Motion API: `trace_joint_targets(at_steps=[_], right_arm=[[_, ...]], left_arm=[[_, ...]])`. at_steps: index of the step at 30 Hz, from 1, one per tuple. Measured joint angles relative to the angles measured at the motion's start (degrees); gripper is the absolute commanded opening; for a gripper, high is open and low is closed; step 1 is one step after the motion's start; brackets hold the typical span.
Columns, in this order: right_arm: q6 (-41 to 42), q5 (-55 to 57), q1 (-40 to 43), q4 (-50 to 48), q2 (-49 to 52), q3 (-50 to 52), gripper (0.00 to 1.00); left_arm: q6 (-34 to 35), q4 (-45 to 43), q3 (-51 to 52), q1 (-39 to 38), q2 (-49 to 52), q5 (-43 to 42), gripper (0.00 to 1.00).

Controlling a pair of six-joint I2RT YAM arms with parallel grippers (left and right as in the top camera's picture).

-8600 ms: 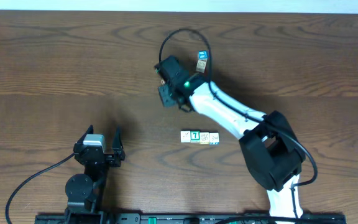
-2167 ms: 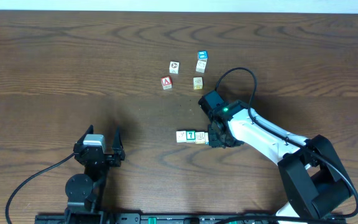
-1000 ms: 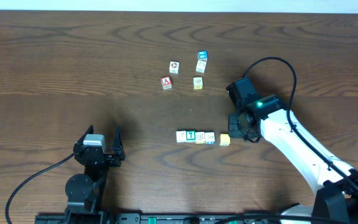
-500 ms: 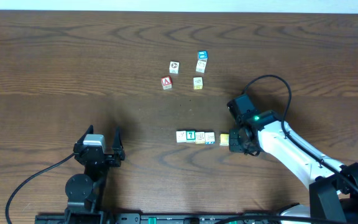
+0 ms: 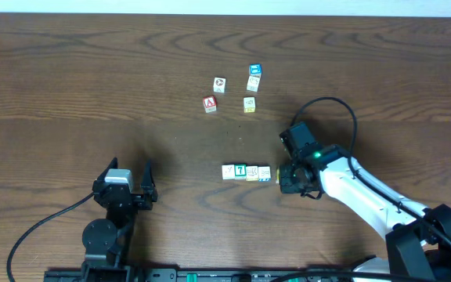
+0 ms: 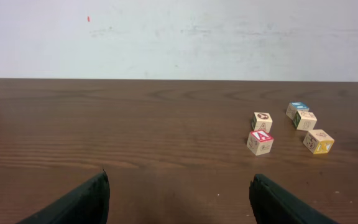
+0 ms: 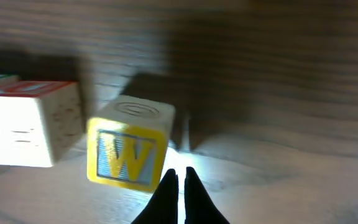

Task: Lift 5 blocks
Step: 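Open the right gripper and rise off the 'W' block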

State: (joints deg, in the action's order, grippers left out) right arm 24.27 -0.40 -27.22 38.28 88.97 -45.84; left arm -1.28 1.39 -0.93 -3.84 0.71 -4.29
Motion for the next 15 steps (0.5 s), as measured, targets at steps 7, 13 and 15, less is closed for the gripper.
trace_joint_targets(at_steps=[7,13,15], right_arm=[[-2.16,-0.09,-0.42,-3.37,0.0,0.22,0.02],[-3.13,-0.09,-0.42,-3.54,0.0,0.24,0.02],[-3.54,-0.09,-0.5,-3.65,0.0,0.24,0.01]], left_arm=[[0.0,0.0,0.0,0.0,0.0,0.0,0.73],[0.0,0.0,0.0,0.0,0.0,-0.02,0.73],[0.02,0.0,0.0,0.0,0.0,0.0,0.72]])
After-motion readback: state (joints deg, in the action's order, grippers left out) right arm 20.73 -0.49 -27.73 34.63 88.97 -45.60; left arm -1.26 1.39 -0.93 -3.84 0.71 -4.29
